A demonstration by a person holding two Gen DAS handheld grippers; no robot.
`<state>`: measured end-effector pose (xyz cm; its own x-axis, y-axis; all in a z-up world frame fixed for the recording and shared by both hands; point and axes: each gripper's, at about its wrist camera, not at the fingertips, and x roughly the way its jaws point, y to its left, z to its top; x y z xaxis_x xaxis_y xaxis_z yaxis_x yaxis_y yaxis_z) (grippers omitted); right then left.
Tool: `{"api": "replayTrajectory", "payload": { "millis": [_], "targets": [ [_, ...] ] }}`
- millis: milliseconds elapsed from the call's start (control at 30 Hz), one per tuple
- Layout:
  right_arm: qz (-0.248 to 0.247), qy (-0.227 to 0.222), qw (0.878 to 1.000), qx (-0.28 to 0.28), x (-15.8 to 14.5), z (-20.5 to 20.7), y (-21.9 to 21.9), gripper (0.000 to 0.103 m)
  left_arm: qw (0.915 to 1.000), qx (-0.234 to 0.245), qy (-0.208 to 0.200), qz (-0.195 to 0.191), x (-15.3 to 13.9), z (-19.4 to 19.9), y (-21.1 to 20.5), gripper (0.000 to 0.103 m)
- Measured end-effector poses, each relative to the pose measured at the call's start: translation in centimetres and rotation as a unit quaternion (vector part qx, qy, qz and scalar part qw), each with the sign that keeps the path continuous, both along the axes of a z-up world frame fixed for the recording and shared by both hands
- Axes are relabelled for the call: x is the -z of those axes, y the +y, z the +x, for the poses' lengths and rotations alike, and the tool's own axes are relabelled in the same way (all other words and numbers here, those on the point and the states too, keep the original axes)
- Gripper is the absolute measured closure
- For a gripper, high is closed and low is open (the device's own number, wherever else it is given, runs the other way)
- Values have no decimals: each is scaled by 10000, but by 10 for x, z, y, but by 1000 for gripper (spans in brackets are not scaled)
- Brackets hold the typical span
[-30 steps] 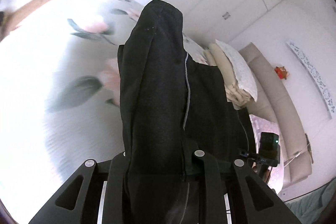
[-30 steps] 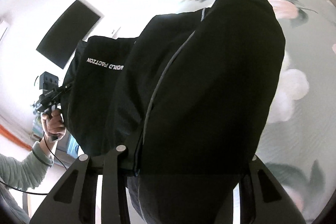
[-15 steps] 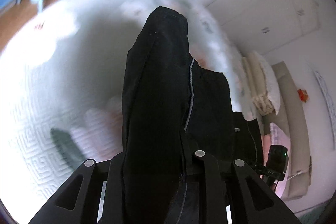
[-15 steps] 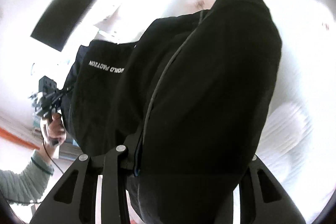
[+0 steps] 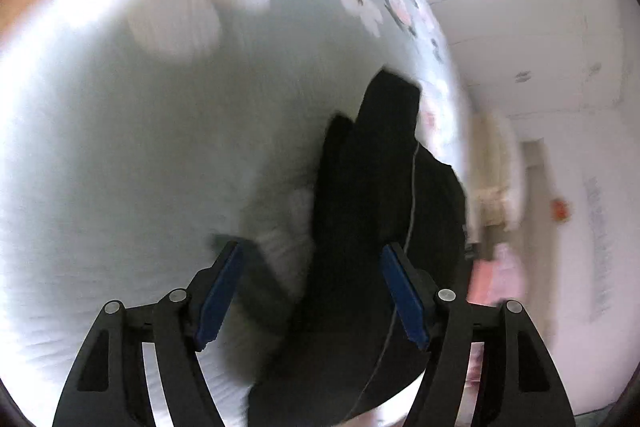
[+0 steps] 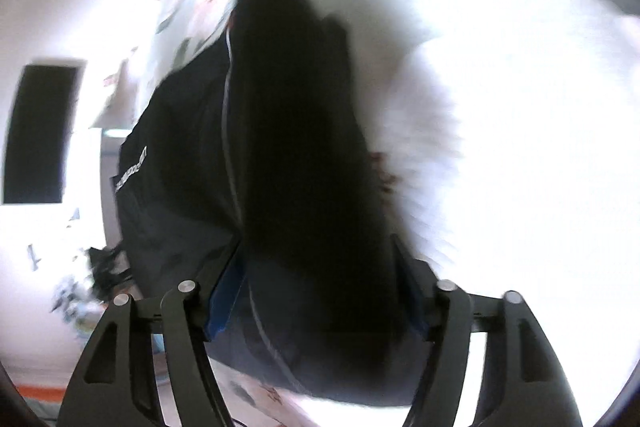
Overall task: Fold large clothes
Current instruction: 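Lower the folded jacket flat onto the quilt and open both grippers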
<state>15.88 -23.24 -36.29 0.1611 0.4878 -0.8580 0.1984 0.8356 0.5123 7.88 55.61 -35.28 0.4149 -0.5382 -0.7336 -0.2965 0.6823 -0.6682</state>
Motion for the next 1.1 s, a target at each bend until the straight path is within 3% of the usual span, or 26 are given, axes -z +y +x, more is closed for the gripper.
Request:
{"api": "replayTrajectory", "payload": {
  "millis": [67, 100, 167, 300, 333, 367, 400, 500, 600, 800, 900, 1100],
  "targets": [
    [-777, -259, 9966, -131, -36, -8, 6, 29, 9970, 142, -184, 732, -38, -4, -9, 30],
    [-1116, -446, 9923, -286, -58, -11, 24, 29, 9953, 222, -270, 906, -49, -5, -9, 30],
    [-1434, -759, 9853, -527, -83, -11, 51, 29, 9874, 590, -636, 1321, -79, -8, -34, 30],
    [-2005, -1227, 9669, -988, -102, -1, 136, 29, 9677, 1270, -956, 1957, -100, -1, -119, 30],
    [-2157, -1280, 9621, -1071, -100, 3, 152, 29, 9616, 1358, -971, 2178, -97, 0, -140, 30],
    [-2271, -1334, 9579, -1143, -95, 3, 137, 29, 9563, 1460, -948, 2348, -94, 5, -160, 30],
    [-2415, -1331, 9536, -1207, -79, 10, 163, 29, 9494, 1611, -900, 2540, -84, 11, -184, 30],
    [-2462, -1205, 9538, -1233, -70, 24, 179, 30, 9435, 1760, -649, 2731, -48, 19, -217, 30],
    [-2658, -794, 9524, -1262, -33, 29, 187, 30, 9317, 1679, -524, 3178, -29, 17, -232, 25],
    [-2716, -756, 9518, -1208, -13, 23, 183, 28, 9306, 1548, -198, 3310, -9, 27, -229, 12],
    [-2616, -748, 9556, -1135, -13, 22, 178, 27, 9354, 1426, -268, 3224, -16, 25, -227, 13],
    [-2412, -996, 9561, -1335, -50, -8, 170, 30, 9441, 1158, -261, 3074, -51, -6, -222, 21]
  ]
}}
